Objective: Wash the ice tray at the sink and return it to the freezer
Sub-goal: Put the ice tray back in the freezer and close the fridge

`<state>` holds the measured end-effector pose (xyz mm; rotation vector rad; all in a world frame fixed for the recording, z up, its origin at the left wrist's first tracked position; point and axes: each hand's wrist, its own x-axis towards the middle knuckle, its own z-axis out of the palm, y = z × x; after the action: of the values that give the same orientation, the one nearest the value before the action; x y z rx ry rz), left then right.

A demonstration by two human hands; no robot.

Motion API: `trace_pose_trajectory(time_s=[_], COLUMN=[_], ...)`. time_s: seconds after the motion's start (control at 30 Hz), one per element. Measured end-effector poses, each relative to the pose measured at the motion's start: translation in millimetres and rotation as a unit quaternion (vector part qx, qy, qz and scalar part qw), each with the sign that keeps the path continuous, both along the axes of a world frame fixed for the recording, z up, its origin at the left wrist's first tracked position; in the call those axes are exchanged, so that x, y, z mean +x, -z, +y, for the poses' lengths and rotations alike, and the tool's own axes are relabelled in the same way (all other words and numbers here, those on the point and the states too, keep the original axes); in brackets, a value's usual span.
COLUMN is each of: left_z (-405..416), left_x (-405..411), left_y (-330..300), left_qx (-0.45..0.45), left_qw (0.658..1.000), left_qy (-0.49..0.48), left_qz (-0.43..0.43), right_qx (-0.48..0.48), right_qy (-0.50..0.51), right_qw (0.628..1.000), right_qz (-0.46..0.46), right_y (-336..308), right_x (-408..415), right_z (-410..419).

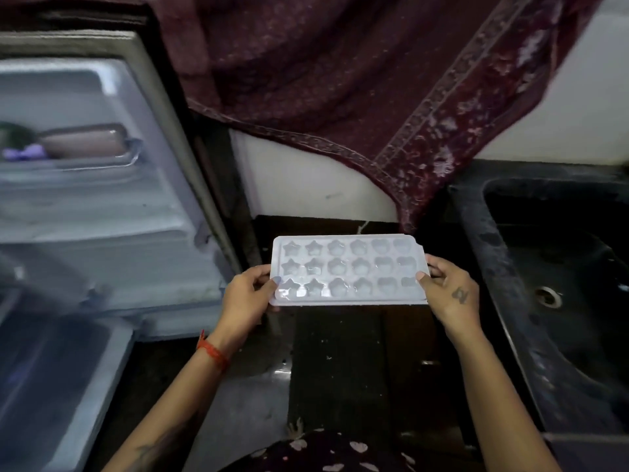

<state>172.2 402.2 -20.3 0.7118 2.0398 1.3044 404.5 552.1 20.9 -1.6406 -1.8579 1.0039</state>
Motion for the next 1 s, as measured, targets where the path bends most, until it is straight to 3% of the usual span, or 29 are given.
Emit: trace_pose_trajectory(time_s=[0.43, 1.0], left_z=[-130, -242], left_x=[-60, -46], left_y=[-2, 3], left_qx=[-0.019, -0.051], left_qw=[0.974, 0.864], left_qy=[-0.228, -0.501], left_qz=[-0.001, 0.019], right_qx=[0.001, -0.03], right_qy=[-0.238, -0.517], right_qw=[0.971, 0.856], right_qz=[-0.012, 0.011], right_y=[4, 13], right_x=[-153, -293], right_z=[-41, -116])
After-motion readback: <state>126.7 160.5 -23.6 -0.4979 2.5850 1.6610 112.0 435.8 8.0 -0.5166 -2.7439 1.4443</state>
